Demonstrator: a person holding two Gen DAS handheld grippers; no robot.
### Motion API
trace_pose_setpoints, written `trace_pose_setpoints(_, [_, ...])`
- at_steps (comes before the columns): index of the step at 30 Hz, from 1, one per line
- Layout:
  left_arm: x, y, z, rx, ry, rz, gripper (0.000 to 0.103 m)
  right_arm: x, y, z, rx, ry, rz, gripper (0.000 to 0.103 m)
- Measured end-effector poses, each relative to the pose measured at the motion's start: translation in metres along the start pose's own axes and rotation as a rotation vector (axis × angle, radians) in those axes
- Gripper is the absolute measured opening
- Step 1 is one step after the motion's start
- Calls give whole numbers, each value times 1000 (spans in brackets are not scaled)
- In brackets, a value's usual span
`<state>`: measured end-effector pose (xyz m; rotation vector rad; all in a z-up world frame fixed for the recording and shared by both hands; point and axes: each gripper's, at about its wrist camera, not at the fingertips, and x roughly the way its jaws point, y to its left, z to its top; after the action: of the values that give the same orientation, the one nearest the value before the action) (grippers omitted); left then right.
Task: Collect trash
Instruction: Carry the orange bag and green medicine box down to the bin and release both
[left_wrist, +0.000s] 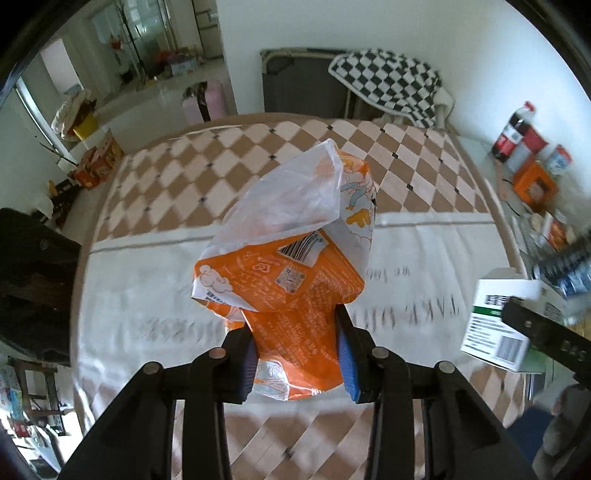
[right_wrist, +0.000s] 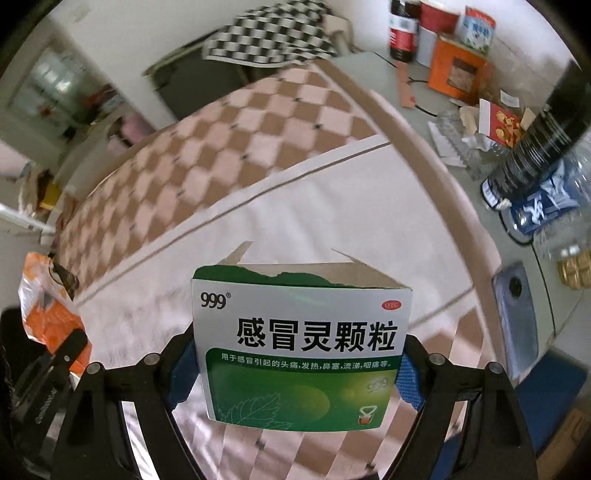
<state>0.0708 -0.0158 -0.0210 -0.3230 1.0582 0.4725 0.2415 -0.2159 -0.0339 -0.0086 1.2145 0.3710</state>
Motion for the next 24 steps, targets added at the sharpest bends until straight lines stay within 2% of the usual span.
trace_pose_setpoints(2, [-14,14,-22,2,-17,-11,33,-18,16,-41,-13,-13,27,87])
trace_pose_setpoints(7, [-53,62,-109,29,-28,-53,33,-50,45,-149,-22,-29,44,87])
trace_pose_setpoints(10, [-56,82,-159,39,14,-82,33,-60,53,-221,-13,-7,26,87])
trace_pose_setpoints(13, [-47,96,-211,28,97,-113,33,-51,49,-288,-3,68,4,87])
trace_pose_setpoints(17, [-23,105,-275,5,213,-144,33,-14,28,-364,26,184,-21,87])
trace_pose_setpoints(20, [19,111,-320,-48,325,-155,34,34,10,-409,56,277,-39,87])
trace_pose_setpoints(24, [95,112,-369,-98,446,-187,37,116,-10,-449,78,369,-24,87])
